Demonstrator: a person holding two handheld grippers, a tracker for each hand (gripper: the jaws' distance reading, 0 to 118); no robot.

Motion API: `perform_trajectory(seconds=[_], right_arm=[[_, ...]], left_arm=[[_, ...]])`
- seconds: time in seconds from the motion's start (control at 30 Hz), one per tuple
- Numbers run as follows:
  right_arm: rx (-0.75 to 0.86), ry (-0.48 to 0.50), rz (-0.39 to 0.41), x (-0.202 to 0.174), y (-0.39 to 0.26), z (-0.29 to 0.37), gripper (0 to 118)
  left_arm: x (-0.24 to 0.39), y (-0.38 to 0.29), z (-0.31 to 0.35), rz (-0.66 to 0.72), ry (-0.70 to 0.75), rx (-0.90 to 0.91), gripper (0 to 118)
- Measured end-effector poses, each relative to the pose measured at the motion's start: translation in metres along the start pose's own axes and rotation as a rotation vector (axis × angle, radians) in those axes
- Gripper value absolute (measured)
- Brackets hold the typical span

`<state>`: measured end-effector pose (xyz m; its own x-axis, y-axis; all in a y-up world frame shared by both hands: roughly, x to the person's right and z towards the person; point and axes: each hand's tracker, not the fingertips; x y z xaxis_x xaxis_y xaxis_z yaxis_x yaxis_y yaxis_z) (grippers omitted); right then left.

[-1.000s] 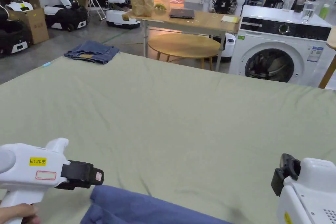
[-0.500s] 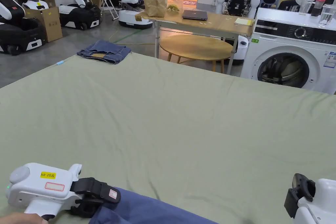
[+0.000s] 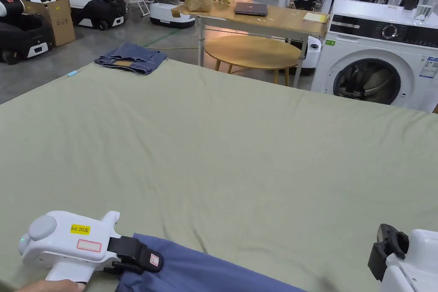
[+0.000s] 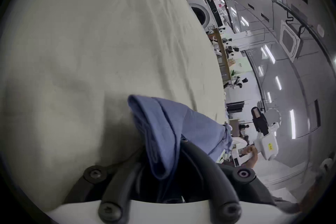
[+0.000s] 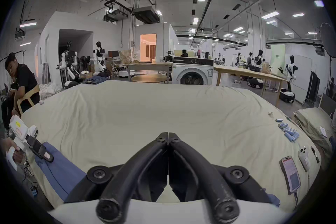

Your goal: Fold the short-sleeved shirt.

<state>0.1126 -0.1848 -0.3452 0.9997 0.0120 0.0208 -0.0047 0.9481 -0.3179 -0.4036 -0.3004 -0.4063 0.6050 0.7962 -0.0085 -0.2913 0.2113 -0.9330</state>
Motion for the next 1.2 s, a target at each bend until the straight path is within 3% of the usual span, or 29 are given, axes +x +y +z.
perform_trajectory(seconds=[0.33,0.63,1.0,1.2], right_arm=[[0.015,0.004,0.002,0.007,0.007,0.0,0],[0.019,0.032,0.004,0.005,0.01,-0.002,0],[0.011,0.042,-0.02,0.011,0.008,0.001,0],[0.013,0.025,-0.046,0.022,0.008,0.008,0]], left_arm=[[0.039,0.004,0.051,-0.07,0.039,0.051,3],[0.076,0.004,0.1,-0.075,0.269,0.079,3],[0.161,-0.022,0.038,-0.102,-0.008,-0.046,3],[0.192,-0.028,-0.036,-0.153,0.026,-0.152,3]])
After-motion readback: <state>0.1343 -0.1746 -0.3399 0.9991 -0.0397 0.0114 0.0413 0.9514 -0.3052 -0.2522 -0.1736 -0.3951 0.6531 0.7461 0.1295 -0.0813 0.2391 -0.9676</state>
